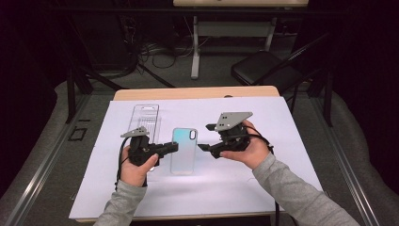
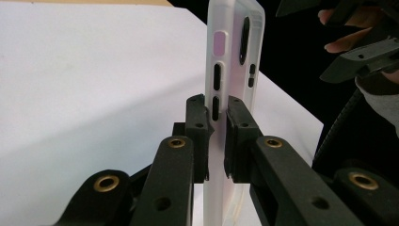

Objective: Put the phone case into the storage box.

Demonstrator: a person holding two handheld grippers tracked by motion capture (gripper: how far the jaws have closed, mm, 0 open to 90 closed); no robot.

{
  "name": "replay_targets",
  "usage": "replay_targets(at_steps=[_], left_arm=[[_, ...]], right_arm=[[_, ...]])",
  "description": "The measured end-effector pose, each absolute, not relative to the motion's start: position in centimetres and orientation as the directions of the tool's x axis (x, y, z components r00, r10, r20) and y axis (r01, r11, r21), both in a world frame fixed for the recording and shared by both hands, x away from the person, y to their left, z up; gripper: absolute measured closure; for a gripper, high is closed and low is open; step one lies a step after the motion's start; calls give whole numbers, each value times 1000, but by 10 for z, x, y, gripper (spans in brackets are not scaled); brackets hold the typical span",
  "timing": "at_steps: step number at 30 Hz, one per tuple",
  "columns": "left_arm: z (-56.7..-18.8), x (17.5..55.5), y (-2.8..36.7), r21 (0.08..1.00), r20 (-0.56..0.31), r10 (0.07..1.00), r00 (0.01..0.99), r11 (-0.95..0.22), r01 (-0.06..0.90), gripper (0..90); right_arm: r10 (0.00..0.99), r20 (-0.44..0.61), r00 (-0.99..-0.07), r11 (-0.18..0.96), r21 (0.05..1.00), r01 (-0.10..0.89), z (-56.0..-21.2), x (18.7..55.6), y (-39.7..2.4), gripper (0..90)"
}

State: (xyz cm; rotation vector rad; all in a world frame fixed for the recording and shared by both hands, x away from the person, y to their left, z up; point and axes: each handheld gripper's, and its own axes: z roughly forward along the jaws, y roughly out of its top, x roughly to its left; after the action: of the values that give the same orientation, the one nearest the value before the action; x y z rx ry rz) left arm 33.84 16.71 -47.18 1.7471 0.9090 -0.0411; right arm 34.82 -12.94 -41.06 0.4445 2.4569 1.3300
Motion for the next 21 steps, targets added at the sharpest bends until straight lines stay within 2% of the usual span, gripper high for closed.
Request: replay_targets(at_steps=[21], left_arm=[[-466, 331, 167, 877, -371, 527, 764, -71, 475, 823]], right_arm=[[433, 7, -901, 401, 894, 200, -433, 343, -145, 349]])
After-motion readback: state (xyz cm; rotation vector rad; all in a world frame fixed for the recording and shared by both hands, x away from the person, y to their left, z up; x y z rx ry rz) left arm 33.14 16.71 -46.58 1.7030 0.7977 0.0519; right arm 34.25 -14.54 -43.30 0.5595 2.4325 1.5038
